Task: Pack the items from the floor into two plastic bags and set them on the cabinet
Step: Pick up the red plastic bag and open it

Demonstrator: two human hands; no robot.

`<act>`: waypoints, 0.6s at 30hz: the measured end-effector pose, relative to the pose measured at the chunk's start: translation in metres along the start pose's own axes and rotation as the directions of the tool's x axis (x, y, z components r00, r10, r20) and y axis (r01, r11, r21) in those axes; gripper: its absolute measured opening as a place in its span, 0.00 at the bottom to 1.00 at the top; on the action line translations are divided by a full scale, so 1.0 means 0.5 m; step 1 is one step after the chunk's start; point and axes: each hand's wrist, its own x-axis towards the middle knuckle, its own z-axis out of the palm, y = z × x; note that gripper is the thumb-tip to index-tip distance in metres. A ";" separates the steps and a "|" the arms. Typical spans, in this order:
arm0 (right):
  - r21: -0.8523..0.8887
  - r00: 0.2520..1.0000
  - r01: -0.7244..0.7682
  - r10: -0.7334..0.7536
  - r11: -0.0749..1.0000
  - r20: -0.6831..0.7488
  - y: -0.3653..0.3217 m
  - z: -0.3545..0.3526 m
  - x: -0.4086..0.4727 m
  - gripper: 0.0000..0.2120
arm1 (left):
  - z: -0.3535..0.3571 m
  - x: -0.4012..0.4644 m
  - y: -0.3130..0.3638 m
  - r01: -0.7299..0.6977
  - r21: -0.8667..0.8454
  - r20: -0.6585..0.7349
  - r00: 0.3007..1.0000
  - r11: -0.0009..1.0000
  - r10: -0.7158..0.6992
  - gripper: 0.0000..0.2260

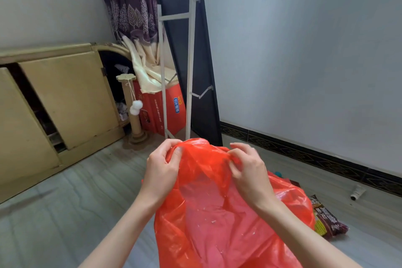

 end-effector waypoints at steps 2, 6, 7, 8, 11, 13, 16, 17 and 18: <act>0.090 0.996 -0.067 0.072 0.994 -0.057 0.005 -0.012 0.017 0.07 | -0.010 0.001 -0.011 -0.047 0.094 -0.005 0.999 0.994 0.048 0.05; 0.481 0.947 -0.321 0.284 0.816 0.150 0.021 -0.042 0.052 0.09 | -0.021 0.005 -0.028 -0.068 0.371 0.078 0.996 0.926 0.041 0.05; 0.541 0.924 -0.383 0.318 0.749 0.214 0.022 -0.044 0.055 0.10 | -0.019 0.005 -0.030 -0.042 0.456 0.108 0.994 0.889 -0.008 0.05; 0.567 0.903 -0.428 0.345 0.703 0.255 0.023 -0.045 0.057 0.11 | -0.015 0.005 -0.032 -0.033 0.542 0.124 0.991 0.840 -0.041 0.06; 0.540 0.898 -0.440 0.356 0.718 0.258 0.024 -0.041 0.057 0.11 | -0.002 -0.001 -0.029 -0.130 0.599 0.103 0.991 0.790 0.085 0.11; 0.571 0.894 -0.449 0.343 0.688 0.290 0.019 -0.037 0.056 0.10 | 0.011 -0.012 -0.014 -0.300 0.441 0.161 0.954 0.846 0.255 0.17; 0.614 0.852 -0.522 0.327 0.592 0.409 0.005 -0.028 0.050 0.08 | 0.043 -0.034 0.010 -0.486 0.232 0.344 0.851 0.843 0.396 0.22; 0.630 0.834 -0.551 0.335 0.547 0.439 0.001 -0.028 0.050 0.08 | 0.052 -0.039 0.013 -0.500 0.195 0.390 0.829 0.844 0.401 0.23; 0.656 0.817 -0.577 0.347 0.488 0.461 -0.003 -0.029 0.052 0.09 | 0.059 -0.042 0.012 -0.504 0.174 0.417 0.816 0.846 0.400 0.22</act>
